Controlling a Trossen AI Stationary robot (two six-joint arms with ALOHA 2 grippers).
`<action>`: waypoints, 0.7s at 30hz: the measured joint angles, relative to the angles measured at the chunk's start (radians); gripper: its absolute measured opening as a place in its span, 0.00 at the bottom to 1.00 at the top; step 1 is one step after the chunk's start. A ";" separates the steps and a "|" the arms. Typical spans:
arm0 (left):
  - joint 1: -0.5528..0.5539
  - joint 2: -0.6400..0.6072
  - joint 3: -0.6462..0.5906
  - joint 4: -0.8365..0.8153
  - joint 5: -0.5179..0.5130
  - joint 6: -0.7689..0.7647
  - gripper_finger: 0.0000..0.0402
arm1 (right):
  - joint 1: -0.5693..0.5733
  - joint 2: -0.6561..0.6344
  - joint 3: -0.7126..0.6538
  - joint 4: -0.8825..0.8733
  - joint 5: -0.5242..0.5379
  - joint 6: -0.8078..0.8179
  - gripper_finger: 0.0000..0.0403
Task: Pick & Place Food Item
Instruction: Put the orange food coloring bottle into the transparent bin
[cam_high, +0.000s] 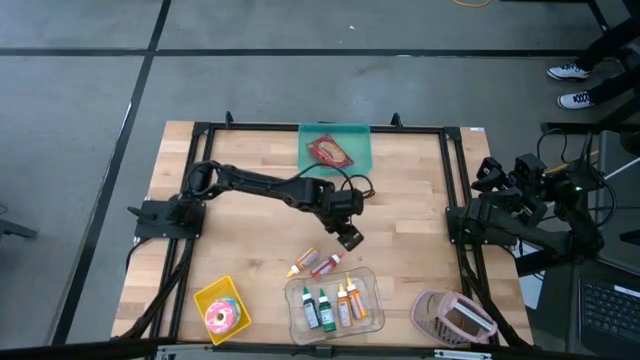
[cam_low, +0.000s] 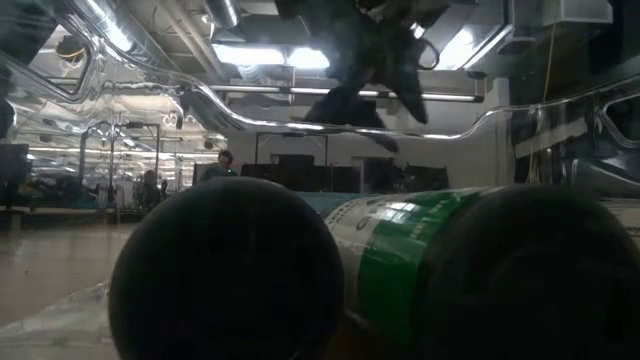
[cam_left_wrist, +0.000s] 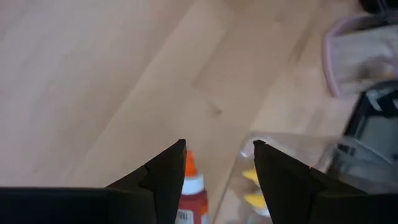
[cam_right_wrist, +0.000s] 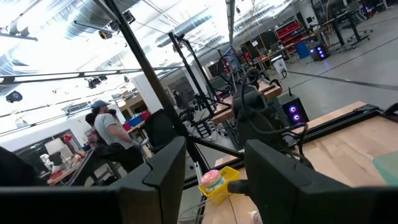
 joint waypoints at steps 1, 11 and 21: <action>-0.002 0.005 0.001 0.000 -0.026 -0.013 0.46 | 0.000 0.000 0.000 0.000 0.000 0.000 0.41; -0.020 0.076 0.000 -0.081 -0.008 -0.017 0.46 | 0.000 0.000 0.000 0.000 -0.004 -0.022 0.41; -0.051 0.093 0.000 -0.039 0.026 -0.079 0.46 | 0.000 0.000 -0.001 -0.007 -0.026 -0.012 0.41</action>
